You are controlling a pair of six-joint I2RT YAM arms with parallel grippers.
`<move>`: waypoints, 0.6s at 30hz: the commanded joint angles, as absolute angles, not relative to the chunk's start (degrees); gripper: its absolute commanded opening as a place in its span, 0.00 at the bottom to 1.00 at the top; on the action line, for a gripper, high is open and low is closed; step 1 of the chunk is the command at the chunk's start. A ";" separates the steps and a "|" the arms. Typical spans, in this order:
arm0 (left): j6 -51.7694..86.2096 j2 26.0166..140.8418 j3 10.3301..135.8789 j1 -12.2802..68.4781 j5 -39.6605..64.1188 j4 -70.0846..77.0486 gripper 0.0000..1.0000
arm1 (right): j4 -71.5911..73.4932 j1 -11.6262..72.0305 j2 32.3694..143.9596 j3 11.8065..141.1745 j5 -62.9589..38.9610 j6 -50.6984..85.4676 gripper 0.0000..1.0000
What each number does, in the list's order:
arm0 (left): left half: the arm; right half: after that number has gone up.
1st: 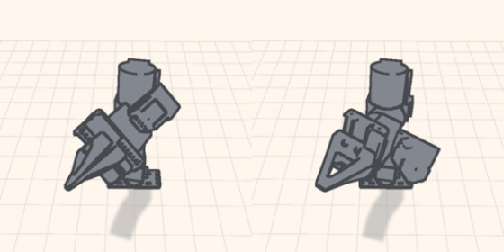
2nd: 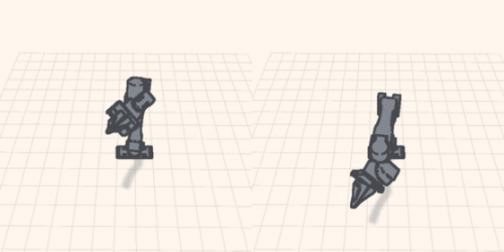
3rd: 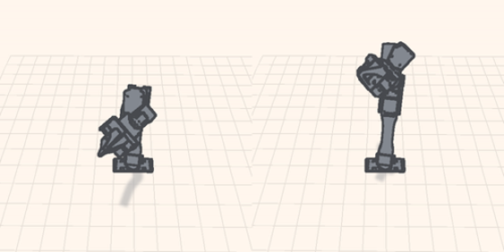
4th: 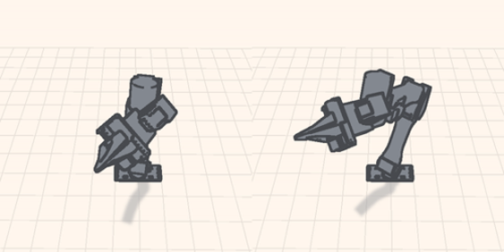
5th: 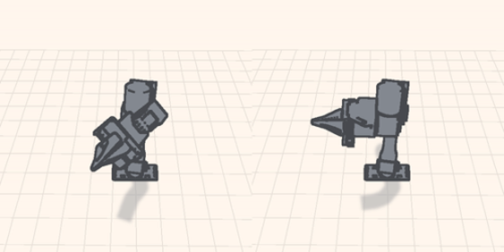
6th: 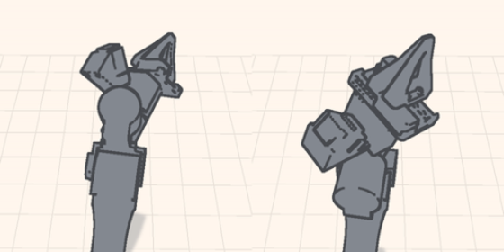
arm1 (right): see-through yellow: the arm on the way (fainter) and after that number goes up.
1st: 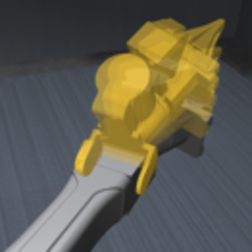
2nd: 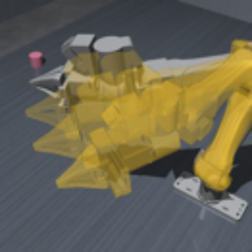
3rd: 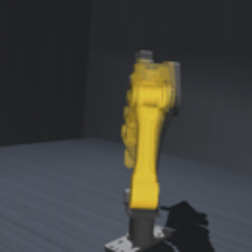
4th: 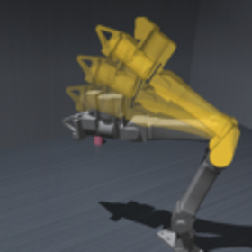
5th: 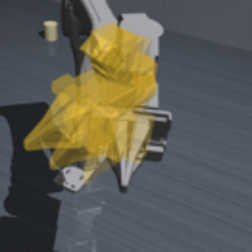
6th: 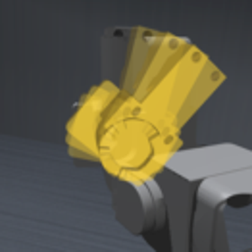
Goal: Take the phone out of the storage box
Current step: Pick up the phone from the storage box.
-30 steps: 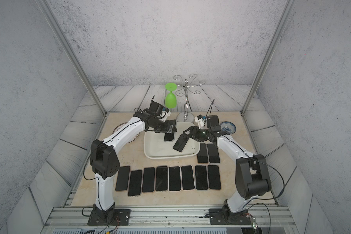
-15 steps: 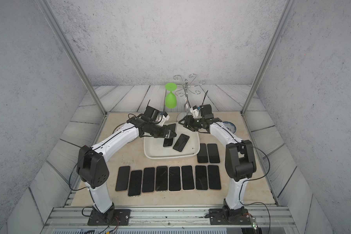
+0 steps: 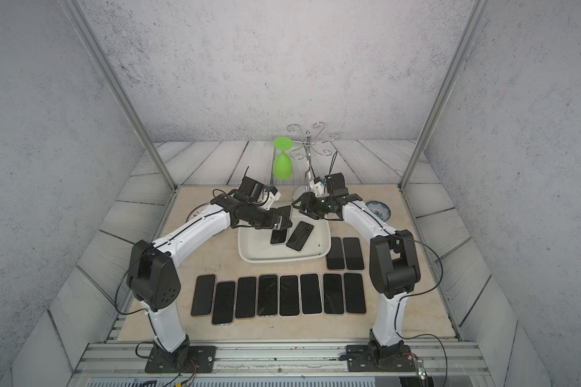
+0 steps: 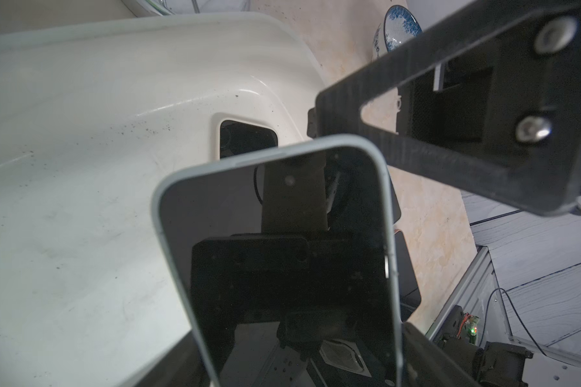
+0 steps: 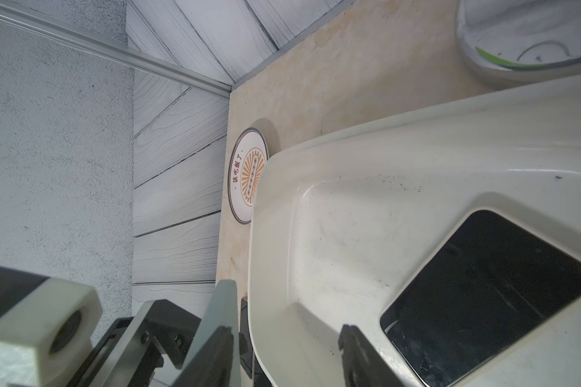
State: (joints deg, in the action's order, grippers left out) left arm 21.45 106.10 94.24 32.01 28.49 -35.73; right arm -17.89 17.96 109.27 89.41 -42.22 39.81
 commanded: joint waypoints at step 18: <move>21.39 106.44 94.90 32.08 30.07 -34.08 0.60 | -23.28 21.07 110.72 92.87 -45.48 35.24 0.55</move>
State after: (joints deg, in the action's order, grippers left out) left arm 21.45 106.15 94.24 32.01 28.80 -35.75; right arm -22.46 19.51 109.38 93.76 -42.94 36.86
